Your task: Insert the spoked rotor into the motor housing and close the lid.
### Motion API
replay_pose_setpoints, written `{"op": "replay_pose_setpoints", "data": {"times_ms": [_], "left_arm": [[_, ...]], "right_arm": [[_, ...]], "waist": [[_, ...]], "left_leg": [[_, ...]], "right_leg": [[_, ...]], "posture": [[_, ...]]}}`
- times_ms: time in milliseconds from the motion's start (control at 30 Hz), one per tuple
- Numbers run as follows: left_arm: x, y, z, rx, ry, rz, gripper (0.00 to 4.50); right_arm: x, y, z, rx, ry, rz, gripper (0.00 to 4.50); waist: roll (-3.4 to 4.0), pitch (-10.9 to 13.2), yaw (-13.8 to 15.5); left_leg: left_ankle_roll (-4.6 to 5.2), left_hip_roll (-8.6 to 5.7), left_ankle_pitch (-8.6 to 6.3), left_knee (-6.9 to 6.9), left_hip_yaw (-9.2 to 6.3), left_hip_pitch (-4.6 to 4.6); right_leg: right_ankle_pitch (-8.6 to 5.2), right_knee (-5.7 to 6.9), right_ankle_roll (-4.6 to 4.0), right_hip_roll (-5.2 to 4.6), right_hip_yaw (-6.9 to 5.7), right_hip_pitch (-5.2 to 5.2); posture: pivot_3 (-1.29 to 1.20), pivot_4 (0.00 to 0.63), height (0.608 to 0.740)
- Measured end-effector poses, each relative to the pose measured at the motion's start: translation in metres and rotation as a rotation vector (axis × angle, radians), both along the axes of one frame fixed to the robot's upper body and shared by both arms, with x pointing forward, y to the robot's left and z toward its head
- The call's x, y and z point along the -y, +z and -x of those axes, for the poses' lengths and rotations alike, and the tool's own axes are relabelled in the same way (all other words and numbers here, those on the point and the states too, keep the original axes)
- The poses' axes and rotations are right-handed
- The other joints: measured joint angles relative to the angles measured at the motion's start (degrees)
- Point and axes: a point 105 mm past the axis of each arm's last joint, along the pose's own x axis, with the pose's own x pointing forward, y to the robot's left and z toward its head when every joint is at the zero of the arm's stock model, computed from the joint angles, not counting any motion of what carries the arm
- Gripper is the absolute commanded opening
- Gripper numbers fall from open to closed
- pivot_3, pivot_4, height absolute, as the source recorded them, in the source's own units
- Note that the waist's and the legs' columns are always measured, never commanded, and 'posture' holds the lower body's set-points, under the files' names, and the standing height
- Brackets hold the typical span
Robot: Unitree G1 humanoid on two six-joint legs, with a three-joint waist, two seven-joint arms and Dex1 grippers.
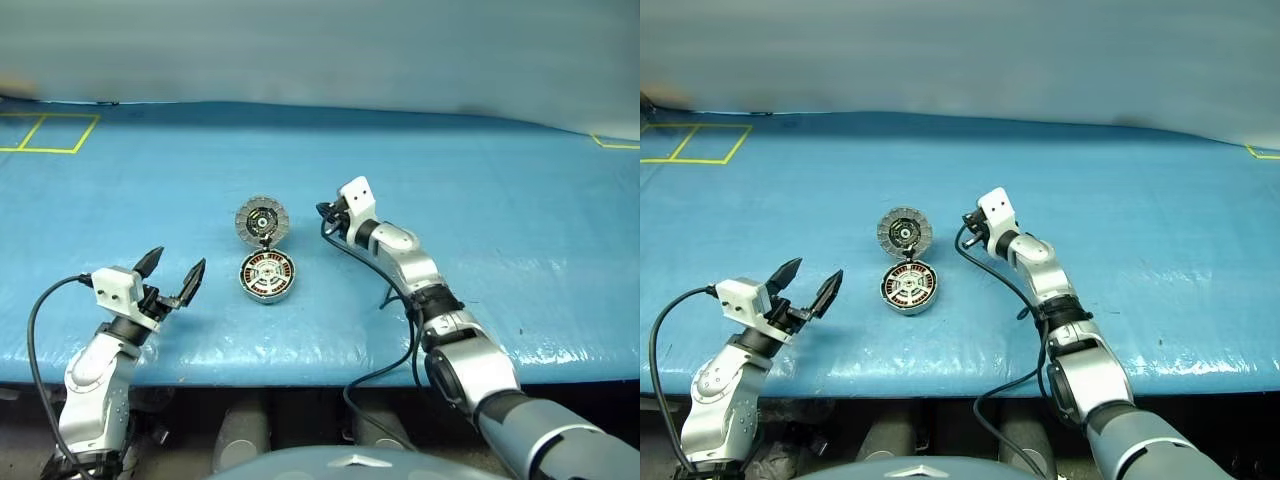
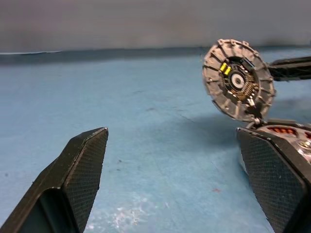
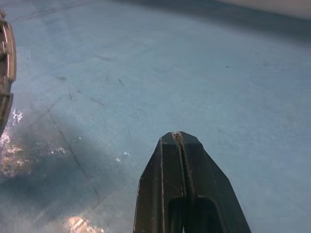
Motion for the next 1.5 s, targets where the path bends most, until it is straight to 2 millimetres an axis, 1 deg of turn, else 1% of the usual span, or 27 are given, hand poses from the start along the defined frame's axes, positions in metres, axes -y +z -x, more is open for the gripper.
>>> {"op": "replay_pose_setpoints", "data": {"times_ms": [100, 167, 200, 267, 367, 467, 567, 667, 733, 800, 900, 1033, 1133, 1233, 1367, 1500], "left_arm": [[-0.001, 0.009, -0.022, -0.007, 0.084, 0.037, 4.5], [0.004, 0.012, -0.037, -0.024, 0.101, 0.024, 4.5], [0.007, 0.011, -0.044, -0.034, 0.107, 0.02, 4.11], [0.012, 0.006, -0.059, -0.069, 0.128, 0.017, 3.6], [0.014, -0.002, -0.076, -0.122, 0.157, -0.012, 2.56], [0.013, -0.002, -0.094, -0.148, 0.202, -0.028, 1.55], [0.014, -0.001, -0.108, -0.162, 0.219, -0.051, 0.58], [0.018, 0.005, -0.119, -0.157, 0.195, -0.039, 0.58], [0.023, 0.012, -0.126, -0.14, 0.155, 0.01, 0.58], [0.033, 0.025, -0.135, -0.11, 0.092, 0.088, 0.58], [0.041, 0.041, -0.146, -0.076, 0.036, 0.105, 0.58], [0.048, 0.043, -0.154, -0.112, -0.044, 0.14, 0.58], [0.056, 0.036, -0.153, -0.192, -0.149, 0.182, 0.58], [0.065, 0.03, -0.15, -0.266, -0.25, 0.182, 0.58], [0.076, 0.027, -0.144, -0.325, -0.365, 0.195, 0.58], [0.091, 0.042, -0.13, -0.285, -0.542, 0.248, 0.58]], "right_arm": [[0.011, -0.002, 0.014, 0.0, -0.006, -0.011, 0.03], [0.016, 0.0, 0.026, 0.001, -0.003, -0.028, 0.03], [0.018, 0.001, 0.031, 0.001, 0.0, -0.032, 0.0], [0.021, 0.002, 0.044, -0.004, 0.013, -0.042, 0.0], [0.025, 0.001, 0.059, -0.02, 0.006, -0.054, 0.0], [0.032, -0.001, 0.069, -0.038, -0.017, -0.047, 0.0], [0.035, 0.0, 0.073, -0.037, -0.034, -0.044, 0.0], [0.037, 0.003, 0.074, -0.024, -0.048, -0.04, 0.0], [0.037, 0.006, 0.075, -0.014, -0.056, -0.04, 0.0], [0.037, 0.007, 0.075, -0.013, -0.058, -0.04, 0.0], [0.037, 0.007, 0.075, -0.016, -0.06, -0.04, 0.0], [0.039, 0.006, 0.076, -0.017, -0.075, -0.038, 0.0], [0.039, 0.007, 0.076, -0.013, -0.078, -0.04, 0.0], [0.039, 0.007, 0.075, -0.012, -0.082, -0.042, 0.0], [0.039, 0.007, 0.075, -0.011, -0.092, -0.042, 0.0], [0.039, 0.007, 0.075, -0.012, -0.093, -0.042, 0.0]], "waist": [[-0.01, 0.0, 0.23], [-0.01, -0.01, 0.21], [-0.01, -0.01, 0.26], [-0.03, -0.01, 0.27], [-0.07, -0.01, 0.24], [-0.1, -0.01, 0.39], [-0.12, -0.01, 0.36], [-0.14, -0.01, 0.37], [-0.15, 0.0, 0.4], [-0.23, 0.04, 0.51], [-0.23, 0.03, 0.45], [-0.24, 0.04, 0.26], [-0.25, 0.05, 0.24], [-0.26, 0.05, 0.27], [-0.26, 0.06, 0.29], [-0.27, 0.06, 0.28]], "left_leg": [[0.0, 0.01, 0.01, 0.05, -0.07, 0.01], [-0.02, 0.01, 0.02, 0.05, -0.06, 0.02], [-0.01, 0.0, 0.02, 0.06, -0.06, 0.03], [-0.02, 0.0, 0.02, 0.08, -0.07, 0.04], [-0.03, 0.01, 0.03, 0.08, -0.1, 0.04], [-0.06, 0.0, 0.05, 0.09, -0.16, 0.03], [-0.07, -0.02, 0.05, 0.1, -0.16, 0.03], [-0.07, -0.03, 0.05, 0.1, -0.16, 0.02], [-0.07, -0.03, 0.05, 0.1, -0.18, 0.01], [-0.07, -0.06, 0.06, 0.12, -0.23, -0.02], [-0.06, -0.09, 0.05, 0.12, -0.25, -0.02], [-0.07, -0.08, 0.05, 0.11, -0.28, -0.02], [-0.07, -0.07, 0.06, 0.11, -0.31, -0.02], [-0.07, -0.07, 0.06, 0.12, -0.31, -0.02], [-0.06, -0.07, 0.06, 0.13, -0.31, -0.02], [-0.07, -0.07, 0.06, 0.12, -0.32, -0.03]], "right_leg": [[0.08, 0.02, 0.15, 0.08, 0.0, 0.03], [0.08, 0.02, 0.16, 0.09, 0.0, 0.04], [0.08, 0.02, 0.16, 0.09, 0.0, 0.06], [0.08, 0.01, 0.17, 0.1, 0.0, 0.06], [0.03, 0.01, 0.26, 0.16, 0.01, 0.06], [-0.01, 0.01, 0.32, 0.18, 0.0, 0.07], [-0.02, 0.0, 0.33, 0.19, 0.02, 0.08], [0.0, 0.0, 0.34, 0.18, 0.03, 0.08], [0.01, 0.0, 0.34, 0.19, 0.02, 0.08], [0.02, 0.0, 0.35, 0.19, 0.01, 0.1], [0.03, -0.03, 0.38, 0.19, 0.03, 0.14], [0.05, -0.02, 0.42, 0.23, 0.03, 0.13], [0.01, -0.01, 0.48, 0.26, 0.02, 0.12], [0.0, -0.01, 0.5, 0.26, 0.03, 0.13], [0.0, 0.0, 0.5, 0.26, 0.03, 0.14], [0.05, 0.0, 0.4, 0.26, 0.06, 0.14]], "posture": [[0.0, 0.15, 0.74], [0.0, 0.15, 0.74], [0.0, 0.15, 0.74], [0.0, 0.15, 0.74], [0.0, 0.15, 0.74], [0.0, 0.15, 0.74], [0.0, 0.15, 0.74], [0.0, 0.15, 0.74], [0.0, 0.15, 0.74], [0.0, 0.15, 0.74], [0.0, 0.15, 0.74], [0.0, 0.15, 0.74], [0.0, 0.15, 0.74], [0.0, 0.15, 0.74], [0.0, 0.15, 0.74], [0.0, 0.15, 0.74]]}}
